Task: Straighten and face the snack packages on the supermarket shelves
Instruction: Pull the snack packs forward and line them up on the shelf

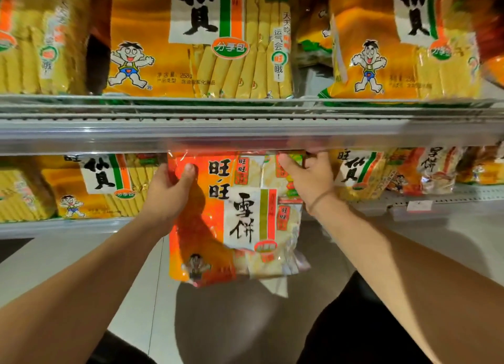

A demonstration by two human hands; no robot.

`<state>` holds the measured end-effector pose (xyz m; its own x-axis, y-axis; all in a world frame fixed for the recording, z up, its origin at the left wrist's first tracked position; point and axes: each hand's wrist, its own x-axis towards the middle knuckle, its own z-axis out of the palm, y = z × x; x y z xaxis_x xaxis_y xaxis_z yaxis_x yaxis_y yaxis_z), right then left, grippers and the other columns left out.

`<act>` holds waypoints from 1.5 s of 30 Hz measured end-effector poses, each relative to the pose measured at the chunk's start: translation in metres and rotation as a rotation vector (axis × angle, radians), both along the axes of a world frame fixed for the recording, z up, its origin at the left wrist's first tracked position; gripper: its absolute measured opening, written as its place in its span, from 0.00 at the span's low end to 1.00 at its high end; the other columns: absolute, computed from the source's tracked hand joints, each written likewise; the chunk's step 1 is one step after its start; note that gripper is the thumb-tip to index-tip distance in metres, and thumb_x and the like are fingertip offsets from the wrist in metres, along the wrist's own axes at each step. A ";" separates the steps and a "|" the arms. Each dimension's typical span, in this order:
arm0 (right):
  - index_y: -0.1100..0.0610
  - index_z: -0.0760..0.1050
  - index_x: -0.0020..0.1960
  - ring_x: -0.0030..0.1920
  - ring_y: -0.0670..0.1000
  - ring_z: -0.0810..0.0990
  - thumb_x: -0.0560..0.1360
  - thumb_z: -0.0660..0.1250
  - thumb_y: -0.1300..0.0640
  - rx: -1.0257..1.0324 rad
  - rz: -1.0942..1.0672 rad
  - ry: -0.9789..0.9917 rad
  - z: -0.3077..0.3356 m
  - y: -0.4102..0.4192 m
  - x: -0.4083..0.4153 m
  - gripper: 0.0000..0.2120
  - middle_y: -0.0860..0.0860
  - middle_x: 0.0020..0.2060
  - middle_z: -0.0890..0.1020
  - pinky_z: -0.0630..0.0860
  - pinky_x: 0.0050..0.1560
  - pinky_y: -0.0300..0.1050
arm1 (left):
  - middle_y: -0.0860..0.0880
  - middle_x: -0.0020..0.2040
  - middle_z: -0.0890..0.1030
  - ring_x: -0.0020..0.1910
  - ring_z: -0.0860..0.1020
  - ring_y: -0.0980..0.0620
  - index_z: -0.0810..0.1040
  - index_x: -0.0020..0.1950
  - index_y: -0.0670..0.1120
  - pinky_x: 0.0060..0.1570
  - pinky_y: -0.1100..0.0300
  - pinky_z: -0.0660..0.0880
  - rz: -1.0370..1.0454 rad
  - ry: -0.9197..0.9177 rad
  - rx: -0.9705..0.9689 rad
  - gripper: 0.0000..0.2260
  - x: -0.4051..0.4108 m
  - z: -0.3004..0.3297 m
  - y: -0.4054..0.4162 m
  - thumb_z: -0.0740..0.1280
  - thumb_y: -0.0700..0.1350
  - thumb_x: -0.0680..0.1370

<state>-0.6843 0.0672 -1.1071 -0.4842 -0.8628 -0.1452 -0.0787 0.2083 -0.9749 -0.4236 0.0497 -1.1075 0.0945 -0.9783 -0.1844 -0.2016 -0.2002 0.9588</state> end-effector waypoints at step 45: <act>0.45 0.75 0.57 0.47 0.51 0.85 0.67 0.76 0.44 0.384 -0.365 -0.361 0.437 0.542 -0.334 0.21 0.48 0.49 0.85 0.80 0.51 0.56 | 0.52 0.55 0.83 0.52 0.83 0.49 0.71 0.61 0.61 0.52 0.45 0.80 -0.832 0.021 0.568 0.30 -0.426 0.414 0.320 0.78 0.38 0.67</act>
<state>-1.0179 0.6097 -0.6703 -0.6002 -0.5056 -0.6198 0.3826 0.4989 -0.7776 -0.8499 0.3697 -0.6939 -0.5872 -0.4989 -0.6374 -0.4690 -0.4321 0.7703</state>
